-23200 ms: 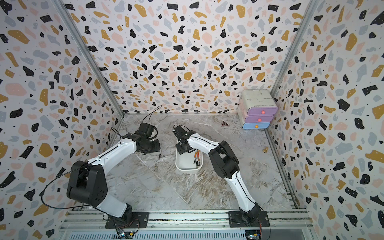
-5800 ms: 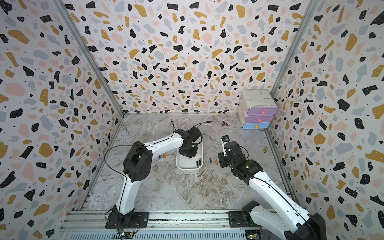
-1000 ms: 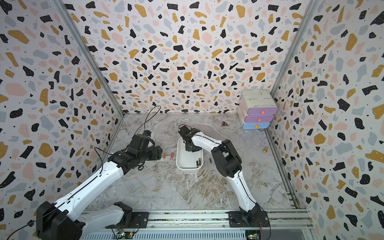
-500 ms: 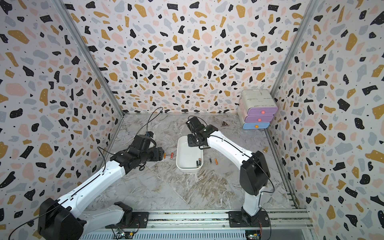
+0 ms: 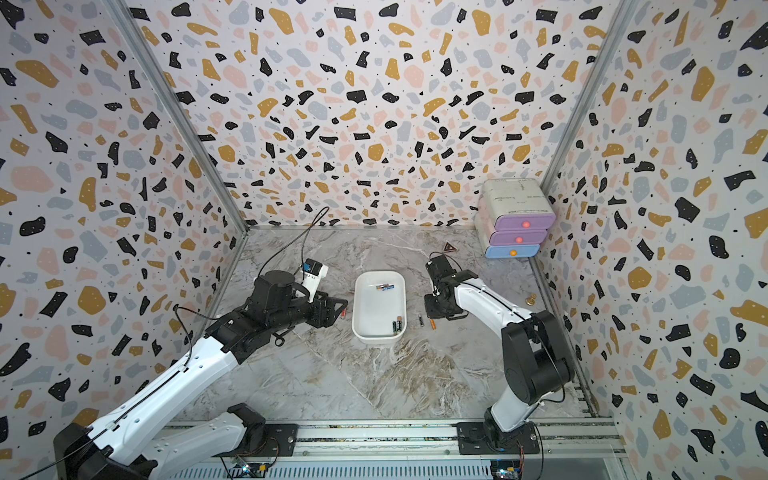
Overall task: Take the batteries out of the storage box
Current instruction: Place the battery at the center of the board.
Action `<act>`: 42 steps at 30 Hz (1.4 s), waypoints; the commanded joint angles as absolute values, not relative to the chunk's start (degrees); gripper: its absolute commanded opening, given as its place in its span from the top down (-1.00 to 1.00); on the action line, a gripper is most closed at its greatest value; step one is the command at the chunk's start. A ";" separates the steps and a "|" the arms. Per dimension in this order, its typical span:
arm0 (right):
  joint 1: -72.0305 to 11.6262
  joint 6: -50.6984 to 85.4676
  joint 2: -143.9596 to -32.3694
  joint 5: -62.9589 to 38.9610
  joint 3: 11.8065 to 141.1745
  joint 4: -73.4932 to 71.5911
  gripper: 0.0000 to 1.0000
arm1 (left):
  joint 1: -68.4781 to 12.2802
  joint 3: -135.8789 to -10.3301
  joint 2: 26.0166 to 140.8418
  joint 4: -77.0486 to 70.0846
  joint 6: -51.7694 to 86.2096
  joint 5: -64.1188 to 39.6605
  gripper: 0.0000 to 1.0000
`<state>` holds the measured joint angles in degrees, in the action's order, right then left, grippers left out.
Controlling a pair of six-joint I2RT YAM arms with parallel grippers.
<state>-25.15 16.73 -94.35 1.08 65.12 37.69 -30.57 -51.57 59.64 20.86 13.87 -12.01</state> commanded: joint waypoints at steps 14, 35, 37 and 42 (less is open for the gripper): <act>-25.40 13.80 -101.87 12.42 63.91 38.46 1.00 | -30.67 -51.32 60.46 21.05 12.83 -11.43 -0.52; -25.31 15.53 -100.93 8.99 63.73 36.21 0.49 | -30.66 -55.03 64.50 24.29 13.73 -10.49 -0.67; -25.31 15.82 -99.50 9.21 63.55 36.32 0.39 | -30.68 -59.16 67.61 29.28 13.56 -9.49 -0.67; -25.31 15.83 -95.85 9.34 64.56 38.68 0.28 | -30.59 -66.42 73.17 36.63 13.04 -10.07 -0.64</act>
<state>-25.34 15.22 -100.22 9.41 63.75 35.83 -30.57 -62.96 72.12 31.81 13.67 -10.02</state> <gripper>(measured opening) 0.354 0.830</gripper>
